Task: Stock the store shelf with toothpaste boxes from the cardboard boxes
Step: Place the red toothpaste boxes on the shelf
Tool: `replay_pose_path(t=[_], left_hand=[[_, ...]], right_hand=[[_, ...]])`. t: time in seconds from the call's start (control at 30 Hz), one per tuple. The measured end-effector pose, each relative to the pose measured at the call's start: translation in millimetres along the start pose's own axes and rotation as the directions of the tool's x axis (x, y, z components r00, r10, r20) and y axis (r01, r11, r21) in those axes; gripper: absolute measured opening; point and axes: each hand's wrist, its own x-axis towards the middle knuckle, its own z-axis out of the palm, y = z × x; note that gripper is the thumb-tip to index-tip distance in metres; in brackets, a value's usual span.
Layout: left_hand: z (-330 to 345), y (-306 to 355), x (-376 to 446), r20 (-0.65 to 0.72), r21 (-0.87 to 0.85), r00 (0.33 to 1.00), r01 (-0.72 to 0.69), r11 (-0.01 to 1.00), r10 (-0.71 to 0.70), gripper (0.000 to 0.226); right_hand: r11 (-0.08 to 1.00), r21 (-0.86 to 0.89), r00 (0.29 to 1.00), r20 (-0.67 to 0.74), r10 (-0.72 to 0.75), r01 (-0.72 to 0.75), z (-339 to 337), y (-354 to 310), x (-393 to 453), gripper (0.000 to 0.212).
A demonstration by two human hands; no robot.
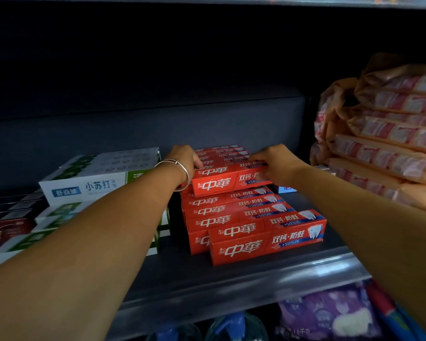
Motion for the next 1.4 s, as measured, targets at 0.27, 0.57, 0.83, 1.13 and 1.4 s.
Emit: replay_pose_path(t=[0.27,0.57,0.83,1.13,1.4], left_hand=[[-2,-7,-2,0.006,-0.027,0.999,0.042,0.999,-0.042,0.030],[4,-4,4,-0.050,-0.076,0.989,0.133,0.988,-0.137,0.025],[6,-3,3,-0.044,0.018,0.993,0.106,0.994,-0.105,0.024],[7,-4,2,-0.044,0.037,0.996,0.085,0.996,-0.084,0.025],[12,-2,1,-0.063,0.123,0.994,0.094,0.988,-0.087,0.027]], right_hand=[[0.991,-0.136,0.997,-0.082,0.005,-0.016,18,-6,9,0.046],[0.985,-0.063,0.974,-0.172,0.147,-0.160,19,-8,8,0.057],[0.956,0.058,0.948,-0.125,0.294,-0.289,20,-14,6,0.055],[0.967,-0.116,0.974,-0.053,0.220,-0.225,20,-13,1,0.034],[0.916,-0.363,0.985,-0.042,0.168,-0.172,14,-13,-13,0.031]])
